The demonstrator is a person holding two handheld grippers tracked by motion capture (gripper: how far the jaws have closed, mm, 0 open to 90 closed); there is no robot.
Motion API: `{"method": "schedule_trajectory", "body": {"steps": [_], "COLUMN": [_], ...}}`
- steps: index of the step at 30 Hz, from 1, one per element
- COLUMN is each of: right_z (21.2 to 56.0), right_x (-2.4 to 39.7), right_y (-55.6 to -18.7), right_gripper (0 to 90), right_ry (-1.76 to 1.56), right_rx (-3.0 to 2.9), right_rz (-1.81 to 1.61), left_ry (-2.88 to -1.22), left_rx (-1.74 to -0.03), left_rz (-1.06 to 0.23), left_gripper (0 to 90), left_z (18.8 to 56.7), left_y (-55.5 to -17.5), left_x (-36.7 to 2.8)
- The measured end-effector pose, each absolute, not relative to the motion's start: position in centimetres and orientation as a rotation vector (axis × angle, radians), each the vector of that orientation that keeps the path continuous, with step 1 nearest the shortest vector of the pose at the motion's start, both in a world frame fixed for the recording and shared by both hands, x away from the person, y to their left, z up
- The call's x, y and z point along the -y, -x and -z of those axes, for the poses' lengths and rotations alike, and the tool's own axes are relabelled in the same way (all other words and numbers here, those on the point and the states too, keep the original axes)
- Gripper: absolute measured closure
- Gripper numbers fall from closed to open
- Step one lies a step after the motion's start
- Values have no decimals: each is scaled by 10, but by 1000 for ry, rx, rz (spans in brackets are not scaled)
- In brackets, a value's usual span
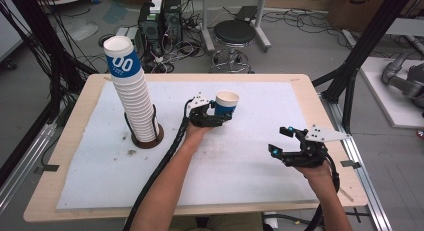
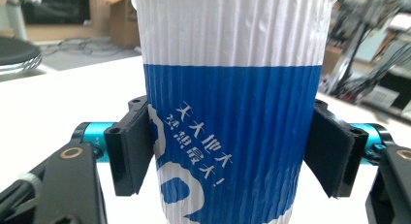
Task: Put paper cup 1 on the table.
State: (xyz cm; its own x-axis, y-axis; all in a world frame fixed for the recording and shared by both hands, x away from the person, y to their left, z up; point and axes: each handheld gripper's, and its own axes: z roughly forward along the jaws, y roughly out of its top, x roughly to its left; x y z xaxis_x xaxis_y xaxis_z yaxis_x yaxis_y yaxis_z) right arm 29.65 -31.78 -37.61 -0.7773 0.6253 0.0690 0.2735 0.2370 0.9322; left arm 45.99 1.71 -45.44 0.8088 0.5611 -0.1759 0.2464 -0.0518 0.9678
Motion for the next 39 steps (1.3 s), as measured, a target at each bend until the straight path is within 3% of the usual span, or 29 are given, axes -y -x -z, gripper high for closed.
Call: {"method": "schedule_trajectory", "body": {"steps": [19,39], "right_z": [375,375], "right_x": [317,317], "right_y": [-295,-293], "right_gripper": [208,208], "right_ry": [-824,-827], "right_rx": [-2197,-2191], "right_rz": [-1557,-1556], "left_ry": [-1879,-1962], "left_rx": [-677,-671], "left_rz": [-383,-409], "left_gripper": [268,265], "left_z": [451,446], "left_y": [-462,-447], "left_x": [2,-10]}}
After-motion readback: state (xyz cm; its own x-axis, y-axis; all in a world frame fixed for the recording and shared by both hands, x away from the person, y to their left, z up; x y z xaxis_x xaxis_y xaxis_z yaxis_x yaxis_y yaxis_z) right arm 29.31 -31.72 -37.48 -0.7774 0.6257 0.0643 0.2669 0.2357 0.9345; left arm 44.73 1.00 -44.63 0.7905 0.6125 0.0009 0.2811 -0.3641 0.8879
